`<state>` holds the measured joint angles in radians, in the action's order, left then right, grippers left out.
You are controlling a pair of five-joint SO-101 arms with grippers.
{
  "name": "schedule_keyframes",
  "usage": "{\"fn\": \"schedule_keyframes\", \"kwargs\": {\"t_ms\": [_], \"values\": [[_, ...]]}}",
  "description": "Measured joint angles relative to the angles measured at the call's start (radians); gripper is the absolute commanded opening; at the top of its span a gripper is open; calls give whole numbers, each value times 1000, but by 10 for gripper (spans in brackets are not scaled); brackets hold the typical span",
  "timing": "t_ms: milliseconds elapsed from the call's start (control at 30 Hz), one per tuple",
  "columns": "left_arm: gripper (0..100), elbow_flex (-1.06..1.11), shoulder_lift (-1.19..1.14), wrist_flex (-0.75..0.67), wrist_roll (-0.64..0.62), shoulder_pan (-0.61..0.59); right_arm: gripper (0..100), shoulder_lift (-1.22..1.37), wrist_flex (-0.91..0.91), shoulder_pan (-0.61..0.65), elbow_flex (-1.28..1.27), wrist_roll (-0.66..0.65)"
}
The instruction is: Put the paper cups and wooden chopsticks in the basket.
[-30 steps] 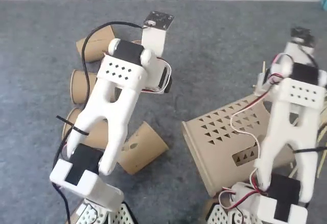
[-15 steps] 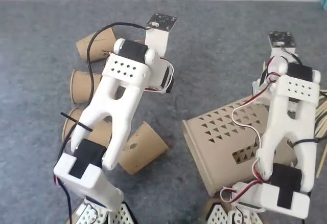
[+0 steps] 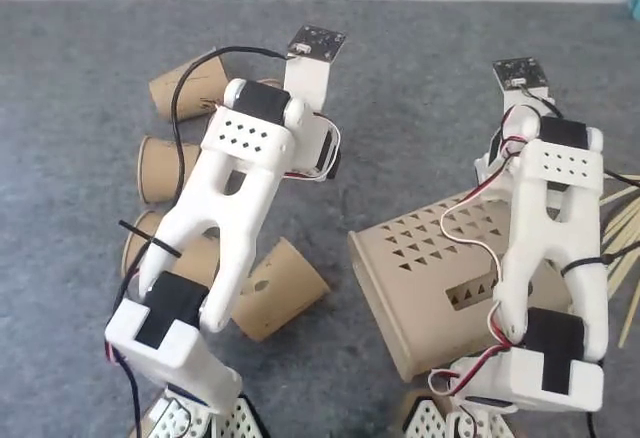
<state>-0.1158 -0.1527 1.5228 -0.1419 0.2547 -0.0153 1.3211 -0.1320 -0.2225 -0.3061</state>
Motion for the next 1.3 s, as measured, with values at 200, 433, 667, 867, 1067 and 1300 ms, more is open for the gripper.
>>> {"fn": "schedule_keyframes", "kwargs": {"t_ms": [200, 433, 667, 867, 1067, 1300], "values": [[178, 2, 0, -9, 0, 0, 8, 20, 5, -11, 40, -3], [178, 6, 0, -21, 2, 0, 8, 57, 127, -12, 186, -9], [178, 6, 0, -26, 2, 0, 8, 57, 330, -9, 497, -80], [178, 6, 0, -26, 0, -21, 9, 58, 407, -8, 647, -123], [178, 6, 0, -41, 5, -41, 104, 158, 420, -6, 643, -14], [178, 6, 0, -41, 3, -43, 254, 333, 420, 48, 612, 41]]}}
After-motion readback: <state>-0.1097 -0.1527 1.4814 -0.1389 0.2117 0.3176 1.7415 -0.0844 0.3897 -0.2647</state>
